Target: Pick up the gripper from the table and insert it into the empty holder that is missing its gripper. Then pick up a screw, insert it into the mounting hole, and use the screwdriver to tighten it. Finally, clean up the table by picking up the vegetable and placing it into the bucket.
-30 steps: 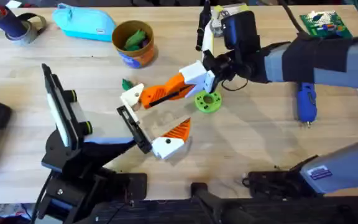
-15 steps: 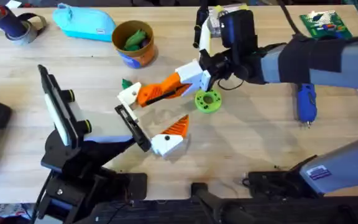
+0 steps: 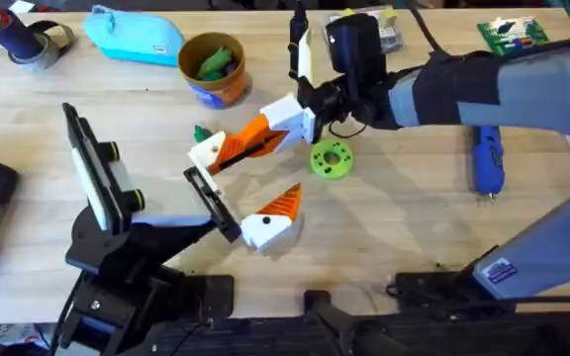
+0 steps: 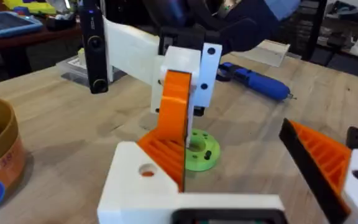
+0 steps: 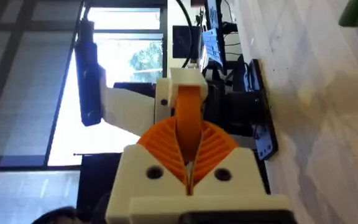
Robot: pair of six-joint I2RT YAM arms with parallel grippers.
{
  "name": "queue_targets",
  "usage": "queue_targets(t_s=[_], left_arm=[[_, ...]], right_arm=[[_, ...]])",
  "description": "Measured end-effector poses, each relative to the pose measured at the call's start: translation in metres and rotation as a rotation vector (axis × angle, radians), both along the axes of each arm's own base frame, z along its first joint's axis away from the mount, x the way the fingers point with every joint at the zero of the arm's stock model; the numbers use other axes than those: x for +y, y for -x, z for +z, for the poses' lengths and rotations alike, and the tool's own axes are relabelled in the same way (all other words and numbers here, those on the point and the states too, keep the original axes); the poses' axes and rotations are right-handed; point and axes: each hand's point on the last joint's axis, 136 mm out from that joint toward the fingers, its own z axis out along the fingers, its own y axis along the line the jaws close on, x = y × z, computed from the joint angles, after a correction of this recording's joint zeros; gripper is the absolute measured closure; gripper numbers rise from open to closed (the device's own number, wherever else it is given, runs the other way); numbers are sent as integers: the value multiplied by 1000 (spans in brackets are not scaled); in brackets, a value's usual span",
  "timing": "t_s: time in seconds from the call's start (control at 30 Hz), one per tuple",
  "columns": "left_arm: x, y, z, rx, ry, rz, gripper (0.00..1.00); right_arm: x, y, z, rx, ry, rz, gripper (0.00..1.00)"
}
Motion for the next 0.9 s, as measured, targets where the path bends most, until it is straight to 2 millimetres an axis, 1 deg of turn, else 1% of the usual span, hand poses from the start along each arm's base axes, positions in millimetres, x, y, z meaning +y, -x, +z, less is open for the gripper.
queue_targets(t_s=[0.27, 0.4, 0.57, 0.8, 0.87, 0.9], left_arm=[[1, -2, 0, -7, -4, 11, 11], [1, -2, 0, -7, -5, 15, 11], [1, -2, 0, -7, -5, 14, 11], [1, -2, 0, -7, -5, 13, 11], [1, -2, 0, -7, -4, 12, 11], [1, -1, 0, -7, -4, 10, 11]], right_arm=[[2, -1, 2, -3, 1, -2, 993], [2, -2, 1, -2, 6, -8, 936], [3, -4, 1, -4, 9, -14, 907], [4, -4, 1, -5, 13, -20, 891], [4, -5, 1, -6, 13, -20, 876], [4, -5, 1, -7, 14, -22, 850]])
